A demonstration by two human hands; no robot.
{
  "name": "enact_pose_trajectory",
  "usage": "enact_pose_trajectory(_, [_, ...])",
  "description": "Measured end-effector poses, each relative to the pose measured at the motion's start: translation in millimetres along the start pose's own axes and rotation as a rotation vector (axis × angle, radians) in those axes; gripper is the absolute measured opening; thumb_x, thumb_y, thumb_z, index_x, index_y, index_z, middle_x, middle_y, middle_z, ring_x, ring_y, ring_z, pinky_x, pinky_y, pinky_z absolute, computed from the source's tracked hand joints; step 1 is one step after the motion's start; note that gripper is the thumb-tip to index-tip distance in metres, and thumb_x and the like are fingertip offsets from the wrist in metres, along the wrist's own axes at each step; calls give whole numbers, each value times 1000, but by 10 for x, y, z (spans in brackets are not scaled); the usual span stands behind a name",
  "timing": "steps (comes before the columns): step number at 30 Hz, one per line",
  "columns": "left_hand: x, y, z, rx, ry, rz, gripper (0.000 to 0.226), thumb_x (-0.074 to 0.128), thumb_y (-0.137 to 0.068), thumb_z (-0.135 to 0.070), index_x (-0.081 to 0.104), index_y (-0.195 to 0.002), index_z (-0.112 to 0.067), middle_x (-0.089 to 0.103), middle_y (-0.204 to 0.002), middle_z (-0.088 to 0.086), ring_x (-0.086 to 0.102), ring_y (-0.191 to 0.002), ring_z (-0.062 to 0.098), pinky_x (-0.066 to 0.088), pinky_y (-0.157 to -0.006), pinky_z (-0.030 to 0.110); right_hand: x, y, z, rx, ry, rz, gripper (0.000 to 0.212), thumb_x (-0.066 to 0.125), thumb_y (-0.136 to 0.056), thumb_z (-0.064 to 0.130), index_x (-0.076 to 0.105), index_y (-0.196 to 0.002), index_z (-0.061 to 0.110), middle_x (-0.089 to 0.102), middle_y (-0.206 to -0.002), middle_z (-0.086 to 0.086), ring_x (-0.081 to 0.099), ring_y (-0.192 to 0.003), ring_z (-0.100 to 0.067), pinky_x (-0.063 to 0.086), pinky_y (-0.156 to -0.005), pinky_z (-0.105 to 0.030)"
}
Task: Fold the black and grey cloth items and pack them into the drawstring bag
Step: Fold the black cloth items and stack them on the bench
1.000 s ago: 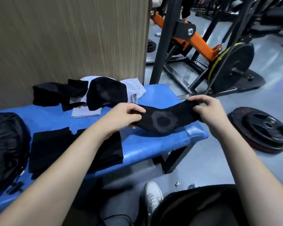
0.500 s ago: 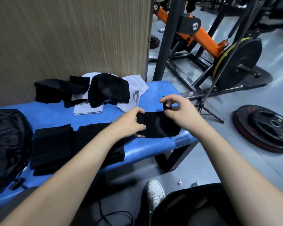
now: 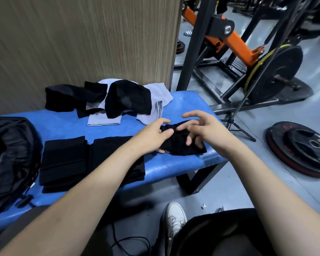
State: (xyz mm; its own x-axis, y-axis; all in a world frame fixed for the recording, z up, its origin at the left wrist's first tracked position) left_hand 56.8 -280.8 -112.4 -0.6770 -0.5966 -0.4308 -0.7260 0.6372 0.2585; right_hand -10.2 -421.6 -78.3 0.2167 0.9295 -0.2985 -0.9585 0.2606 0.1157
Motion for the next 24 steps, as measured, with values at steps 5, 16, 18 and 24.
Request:
enact_pose_trajectory(5, [2,17,-6,-15,-126,-16,38,48,-102,-28,43,-140,-26,42,-69,-3,75,-66,19,55,-87,49,-305,-146,-159,-43,626,-144,48,70,-88,8,57,-133,20,54,-133,-1,50,-86,-8,37,-87,-21])
enact_pose_trajectory(16, [0,-19,27,-38,-9,-34,43,53,-98,-46,48,-134,-22,58,-90,-4,76,-74,26,59,-87,44,-175,-250,-185,-4,180,-114,5,71,-90,18,67,-87,18,59,-81,7,54,-81,-17,44,-76,-31])
enact_pose_trajectory(18, [-10,-26,39,-47,-23,-41,46,55,-95,-51,46,-130,-23,62,-99,-4,76,-71,23,59,-86,42,-98,-210,-163,0,33,-39,5,69,-92,14,66,-89,12,60,-79,2,54,-75,-13,44,-70,-26])
enact_pose_trajectory(24, [-4,-31,47,-32,70,-34,41,65,-91,-45,50,-121,-21,72,-99,-3,75,-87,18,63,-76,43,-10,-167,-144,33,-174,-7,7,65,-95,12,64,-88,15,61,-83,3,58,-75,-9,48,-67,-18])
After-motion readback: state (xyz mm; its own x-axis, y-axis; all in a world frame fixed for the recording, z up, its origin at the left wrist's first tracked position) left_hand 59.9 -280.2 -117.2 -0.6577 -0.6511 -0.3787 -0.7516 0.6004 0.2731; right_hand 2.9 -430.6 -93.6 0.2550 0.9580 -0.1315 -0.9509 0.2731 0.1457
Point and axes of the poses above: each hand's wrist, its own y-axis away from the middle knuckle, its own x-axis out of the palm, z = x × y, the point moved 10 cm from there along -y, towards the middle knuckle
